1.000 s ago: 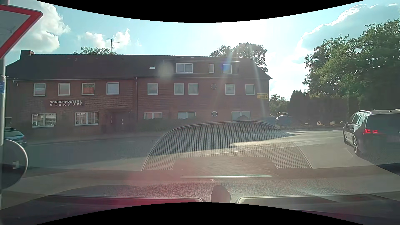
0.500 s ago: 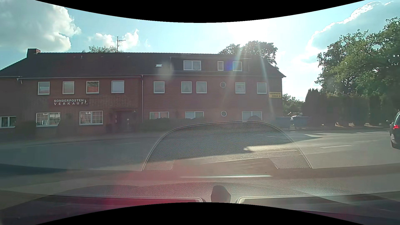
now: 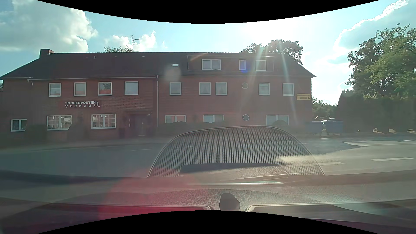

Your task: Follow the waypoints while adhering to traffic rules and regulations

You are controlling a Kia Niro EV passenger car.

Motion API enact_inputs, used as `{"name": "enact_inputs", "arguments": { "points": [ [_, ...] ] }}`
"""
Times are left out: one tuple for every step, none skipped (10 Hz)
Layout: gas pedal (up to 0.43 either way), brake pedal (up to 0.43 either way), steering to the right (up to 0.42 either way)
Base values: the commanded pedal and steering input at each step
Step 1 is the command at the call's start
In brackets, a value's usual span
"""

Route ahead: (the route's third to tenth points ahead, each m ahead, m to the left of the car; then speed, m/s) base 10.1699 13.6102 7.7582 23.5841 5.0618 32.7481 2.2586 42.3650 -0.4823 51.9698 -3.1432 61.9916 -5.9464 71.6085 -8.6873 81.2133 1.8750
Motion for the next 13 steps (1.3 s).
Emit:
{"name": "enact_inputs", "arguments": {
  "points": [
    [0.000,0.189,-0.286],
    [0.000,0.195,-0.289],
    [0.000,0.195,-0.289],
    [0.000,0.201,-0.289],
    [0.000,0.195,-0.289],
    [0.000,0.171,-0.289],
    [0.000,0.122,-0.289],
    [0.000,0.000,-0.289],
    [0.000,0.000,-0.290],
    [0.000,0.000,-0.294],
    [0.157,0.000,-0.301],
    [0.331,0.000,-0.308],
    [0.390,0.000,-0.318]
  ]
}}
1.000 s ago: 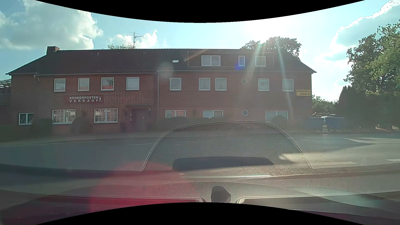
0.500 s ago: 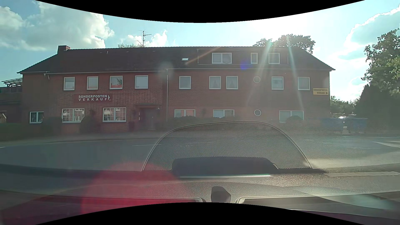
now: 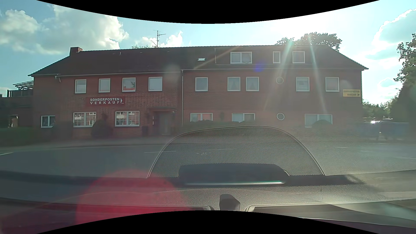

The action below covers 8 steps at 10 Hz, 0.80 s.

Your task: Follow the waypoints while adhering to traffic rules and regulations

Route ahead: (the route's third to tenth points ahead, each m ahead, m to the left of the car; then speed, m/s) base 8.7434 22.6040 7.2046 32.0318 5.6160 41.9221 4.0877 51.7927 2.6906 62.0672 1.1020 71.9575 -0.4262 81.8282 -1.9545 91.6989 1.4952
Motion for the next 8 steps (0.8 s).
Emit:
{"name": "enact_inputs", "arguments": {
  "points": [
    [0.421,0.000,-0.327],
    [0.421,0.000,-0.330],
    [0.421,0.000,-0.340],
    [0.409,0.000,-0.348],
    [0.409,0.000,-0.359],
    [0.370,0.000,-0.371],
    [0.350,0.000,-0.382],
    [0.339,0.000,-0.394]
  ]
}}
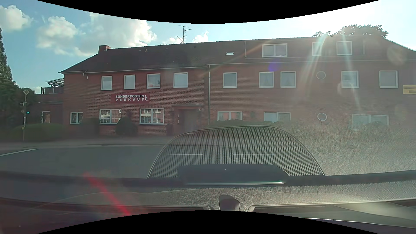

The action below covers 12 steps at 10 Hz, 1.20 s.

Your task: Follow the waypoints while adhering to traffic rules and regulations

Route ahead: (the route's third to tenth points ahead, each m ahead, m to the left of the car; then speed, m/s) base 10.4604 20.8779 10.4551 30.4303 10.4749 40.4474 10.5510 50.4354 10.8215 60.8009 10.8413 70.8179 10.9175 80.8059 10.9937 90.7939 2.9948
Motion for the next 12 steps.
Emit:
{"name": "enact_inputs", "arguments": {
  "points": [
    [0.331,0.000,-0.403],
    [0.331,0.000,-0.417],
    [0.319,0.000,-0.431],
    [0.311,0.000,-0.443],
    [0.287,0.000,-0.458],
    [0.248,0.000,-0.480],
    [0.240,0.000,-0.498],
    [0.240,0.000,-0.517],
    [0.240,0.000,-0.537],
    [0.240,0.000,-0.551],
    [0.240,0.000,-0.562],
    [0.240,0.000,-0.569]
  ]
}}
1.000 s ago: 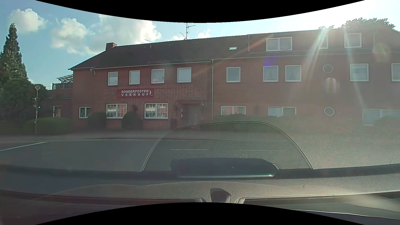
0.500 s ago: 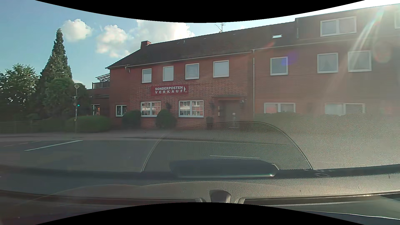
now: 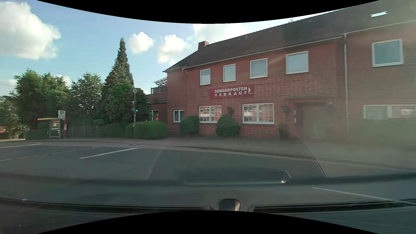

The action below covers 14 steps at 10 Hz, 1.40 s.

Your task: Follow the waypoints while adhering to traffic rules and regulations

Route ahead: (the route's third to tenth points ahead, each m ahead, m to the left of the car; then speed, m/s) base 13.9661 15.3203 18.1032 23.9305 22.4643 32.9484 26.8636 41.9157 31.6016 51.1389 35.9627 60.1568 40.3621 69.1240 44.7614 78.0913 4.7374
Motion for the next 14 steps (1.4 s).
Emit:
{"name": "enact_inputs", "arguments": {
  "points": [
    [0.240,0.000,-0.570],
    [0.240,0.000,-0.570],
    [0.240,0.000,-0.570],
    [0.240,0.000,-0.568],
    [0.240,0.000,-0.556],
    [0.240,0.000,-0.538],
    [0.240,0.000,-0.521],
    [0.240,0.000,-0.500],
    [0.240,0.000,-0.472],
    [0.240,0.000,-0.439],
    [0.240,0.000,-0.400],
    [0.240,0.000,-0.350],
    [0.240,0.000,-0.310],
    [0.240,0.000,-0.262]
  ]
}}
